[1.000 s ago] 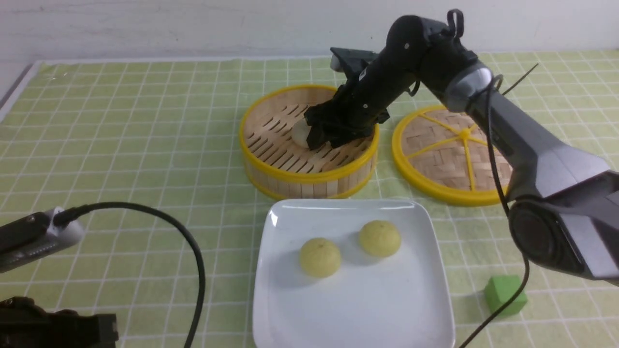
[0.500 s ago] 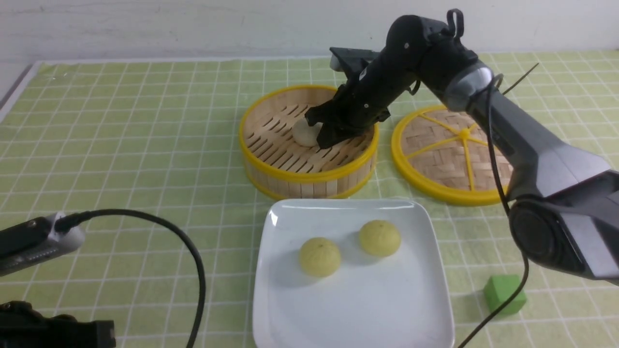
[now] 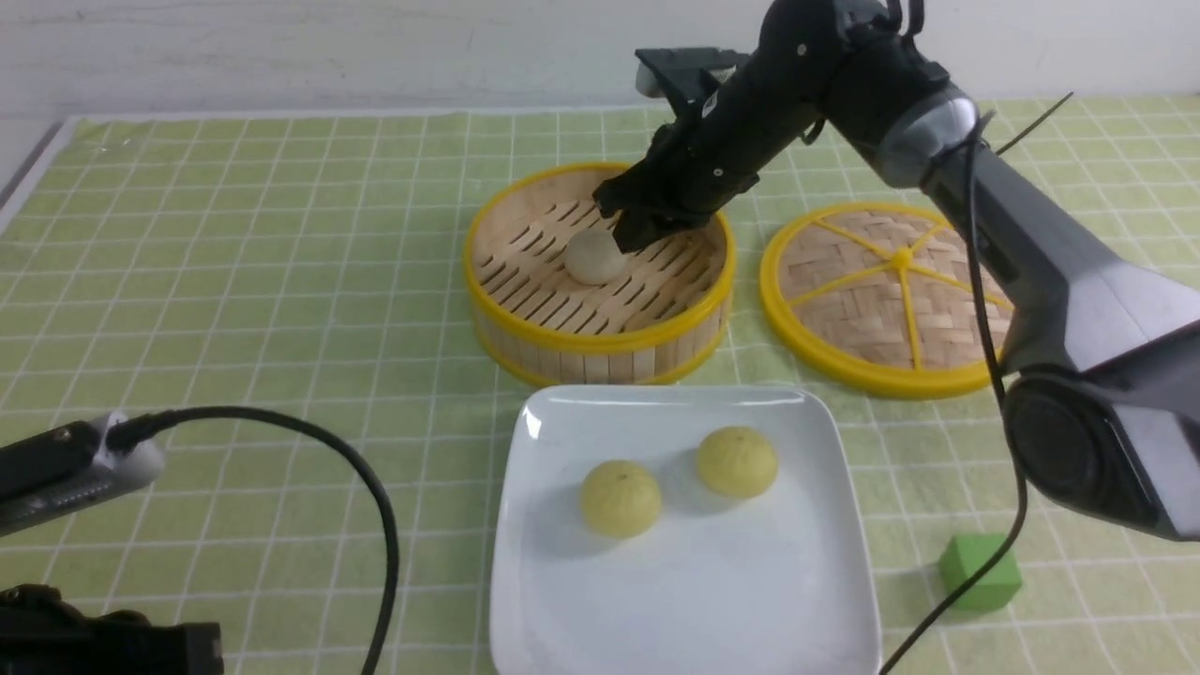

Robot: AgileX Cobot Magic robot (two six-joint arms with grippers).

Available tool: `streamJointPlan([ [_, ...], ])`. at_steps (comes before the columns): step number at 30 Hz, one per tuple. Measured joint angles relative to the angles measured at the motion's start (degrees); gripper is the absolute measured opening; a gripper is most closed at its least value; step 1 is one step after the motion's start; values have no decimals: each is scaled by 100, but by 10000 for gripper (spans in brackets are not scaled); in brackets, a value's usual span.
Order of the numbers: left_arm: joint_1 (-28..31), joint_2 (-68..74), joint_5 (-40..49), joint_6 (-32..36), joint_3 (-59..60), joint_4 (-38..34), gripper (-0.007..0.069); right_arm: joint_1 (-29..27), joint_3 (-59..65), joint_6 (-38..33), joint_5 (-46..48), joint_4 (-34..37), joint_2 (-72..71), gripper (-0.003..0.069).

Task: Put the steamed buns into the plate on the green tablecloth.
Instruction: 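Reach toward a bun in the bamboo steamer with the right gripper, then move the steamed bun from the bamboo steamer onto the white plate with the right gripper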

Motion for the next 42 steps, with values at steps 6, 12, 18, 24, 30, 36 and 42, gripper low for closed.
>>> streamJointPlan([
  [6, 0, 0, 16, 0, 0, 7, 143, 51, 0, -4, -225, -202, 34, 297],
  [12, 0, 0, 22, 0, 0, 20, 146, 51, 0, -6, -196, -163, 124, 473],
  [18, 0, 0, 22, 0, 0, 149, 147, -7, 0, -482, -188, 97, 191, 506],
  [24, 0, 0, 22, 0, 0, 175, 157, -168, 0, -1108, -179, 542, 327, 472],
  [30, 0, 0, 17, 0, 0, 175, 160, -254, 0, -1205, -120, 740, 404, 362],
  [36, 0, 0, 41, 0, 0, 181, 160, -237, 0, -1217, -71, 755, 417, 22],
  [42, 0, 0, 147, 0, 0, 191, 163, -308, 5, -1032, 383, 354, 94, 20],
])
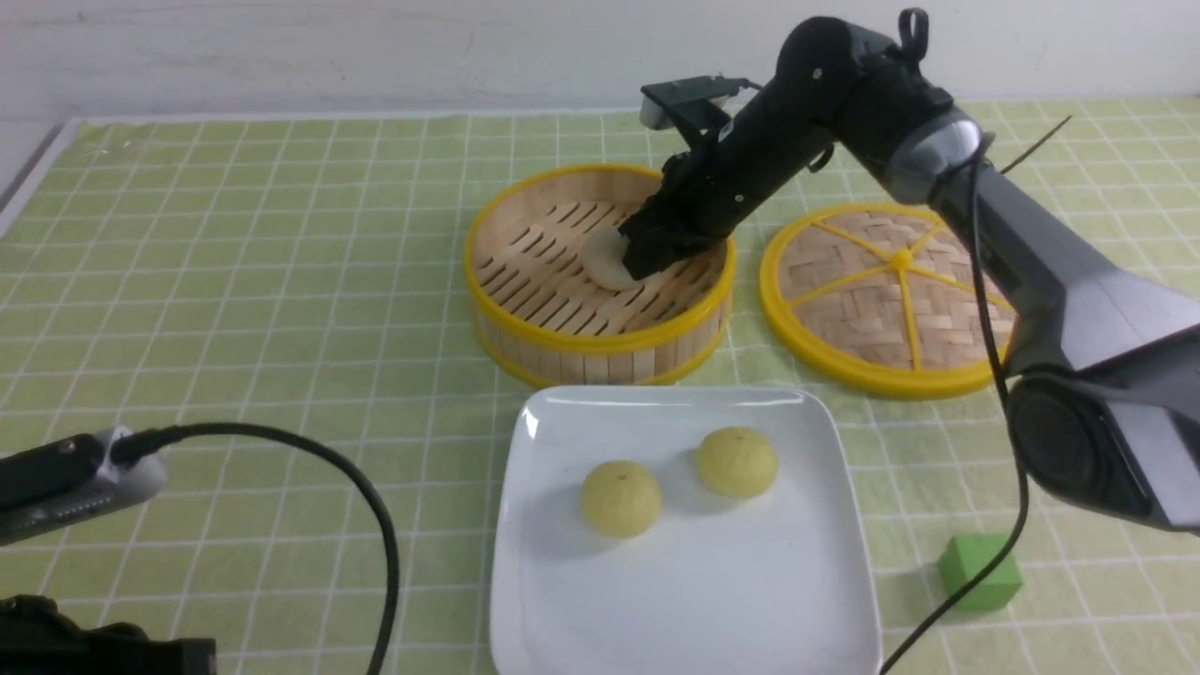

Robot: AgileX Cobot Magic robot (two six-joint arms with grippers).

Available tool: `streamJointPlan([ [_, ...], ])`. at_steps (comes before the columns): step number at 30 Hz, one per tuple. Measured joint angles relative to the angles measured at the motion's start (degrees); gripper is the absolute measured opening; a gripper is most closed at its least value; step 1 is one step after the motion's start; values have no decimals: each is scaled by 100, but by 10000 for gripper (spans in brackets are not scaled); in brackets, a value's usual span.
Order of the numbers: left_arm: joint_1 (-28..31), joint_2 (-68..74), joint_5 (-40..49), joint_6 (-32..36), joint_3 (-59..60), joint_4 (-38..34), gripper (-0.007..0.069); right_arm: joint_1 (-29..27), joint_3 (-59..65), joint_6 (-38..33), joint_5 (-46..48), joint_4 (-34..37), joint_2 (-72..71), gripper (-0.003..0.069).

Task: Put the steamed buns into the plate on the green tablecloth.
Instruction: 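Move the steamed bun from the bamboo steamer onto the white plate with the right gripper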

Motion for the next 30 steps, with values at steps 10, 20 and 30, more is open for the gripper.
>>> streamJointPlan([
  [10, 0, 0, 1, 0, 0, -6, 177, -206, 211, 1147, 70, -283, -1689, 22],
  [20, 0, 0, 81, 0, 0, -18, 190, 391, 5070, 1509, 39, -725, -5289, 25],
  [30, 0, 0, -197, 0, 0, -18, 198, 1531, 9862, 1509, -2474, -488, -6614, 31],
])
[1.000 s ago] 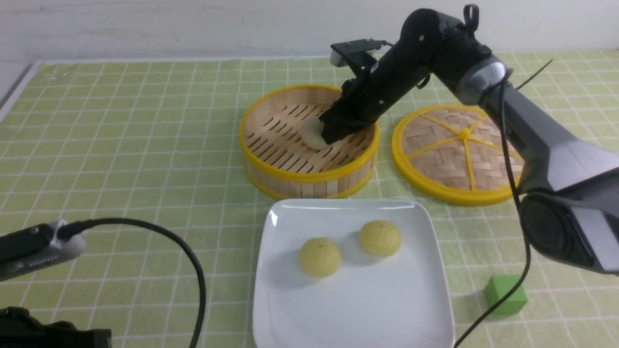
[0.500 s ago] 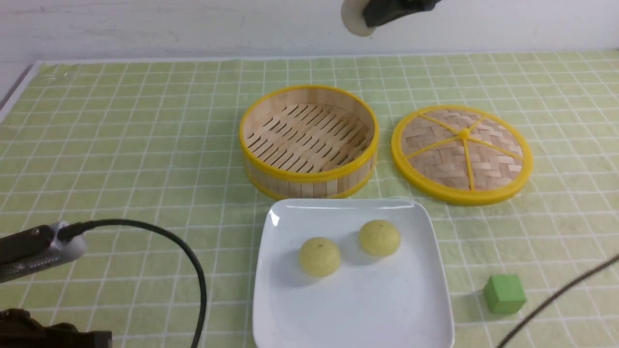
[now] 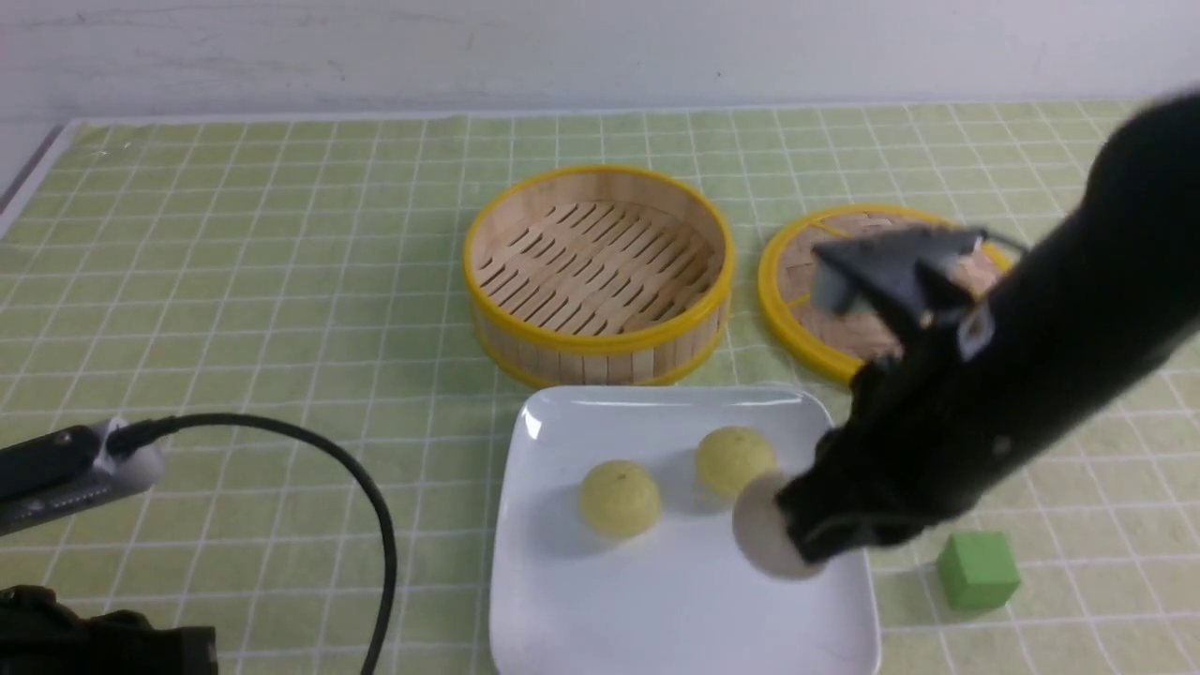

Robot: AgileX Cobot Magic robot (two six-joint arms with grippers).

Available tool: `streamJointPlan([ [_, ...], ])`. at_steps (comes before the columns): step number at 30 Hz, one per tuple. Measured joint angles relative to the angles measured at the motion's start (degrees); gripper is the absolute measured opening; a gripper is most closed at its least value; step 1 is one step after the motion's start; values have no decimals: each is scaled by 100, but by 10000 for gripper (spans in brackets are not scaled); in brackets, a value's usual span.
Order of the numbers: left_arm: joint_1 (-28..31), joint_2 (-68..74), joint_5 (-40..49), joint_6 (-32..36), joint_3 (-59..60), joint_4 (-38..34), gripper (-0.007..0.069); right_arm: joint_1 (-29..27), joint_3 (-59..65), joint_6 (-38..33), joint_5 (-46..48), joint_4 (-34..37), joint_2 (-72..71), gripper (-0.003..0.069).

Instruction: Put the steamed buns into the plate on the green tablecloth.

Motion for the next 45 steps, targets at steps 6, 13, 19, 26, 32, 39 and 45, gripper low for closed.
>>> streamJointPlan([
  [6, 0, 0, -151, 0, 0, 0, 200, 203, 973, 0, -1810, 49, 463, 92],
  [13, 0, 0, -164, 0, 0, -6, 200, 189, 955, 2, -2037, -8, 622, 381],
  [19, 0, 0, -239, 0, 0, -6, 206, -233, 388, 2, -586, -483, 51, 501],
  [26, 0, 0, -276, 0, 0, -6, 213, -929, -391, 7, 1231, -1195, -1245, 237],
  [32, 0, 0, -281, 0, 0, -6, 216, -1052, -225, 149, 2060, -1375, -2777, -13],
  [39, 0, 0, -367, 0, 0, -6, 223, -1057, 1761, 74, -879, -1328, -4969, -15],
  [45, 0, 0, -575, 0, 0, -6, 229, -1057, 3187, -206, -2750, -1322, -5550, -15],
])
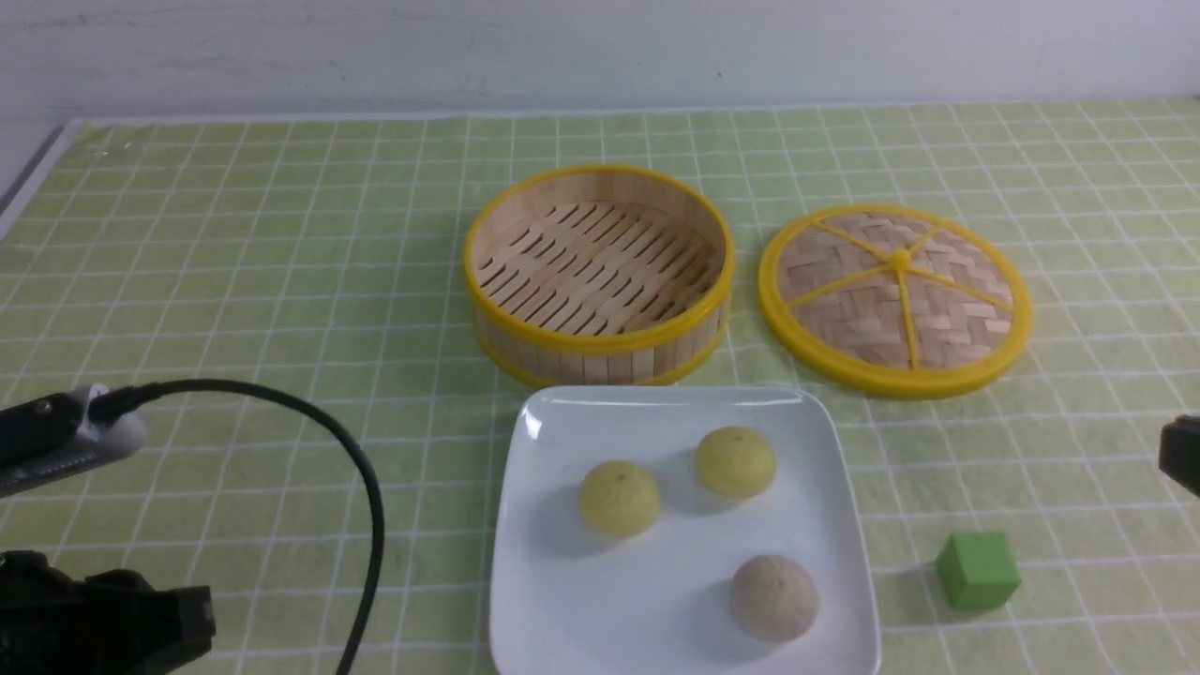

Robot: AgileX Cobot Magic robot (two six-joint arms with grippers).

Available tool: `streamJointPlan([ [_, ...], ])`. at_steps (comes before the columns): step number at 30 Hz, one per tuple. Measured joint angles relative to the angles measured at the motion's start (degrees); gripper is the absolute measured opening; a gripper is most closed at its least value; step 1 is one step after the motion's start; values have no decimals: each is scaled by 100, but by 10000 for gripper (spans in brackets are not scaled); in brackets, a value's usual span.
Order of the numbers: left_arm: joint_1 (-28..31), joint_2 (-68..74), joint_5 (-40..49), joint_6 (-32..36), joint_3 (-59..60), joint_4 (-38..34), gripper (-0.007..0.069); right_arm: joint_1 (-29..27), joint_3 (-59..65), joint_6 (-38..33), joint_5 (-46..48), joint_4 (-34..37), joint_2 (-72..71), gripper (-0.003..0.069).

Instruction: Put the steamed buns into the plate on the green tablecloth.

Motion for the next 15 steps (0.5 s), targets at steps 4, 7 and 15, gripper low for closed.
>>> streamJointPlan([
  [4, 0, 0, -70, 0, 0, 0, 232, 0, 159, -9, -121, 20, -68, -15],
  [7, 0, 0, -103, 0, 0, 0, 233, 0, 158, -16, -126, 20, -68, -15],
  [15, 0, 0, -126, 0, 0, -55, 235, 0, 165, -32, -126, 43, -68, -10],
])
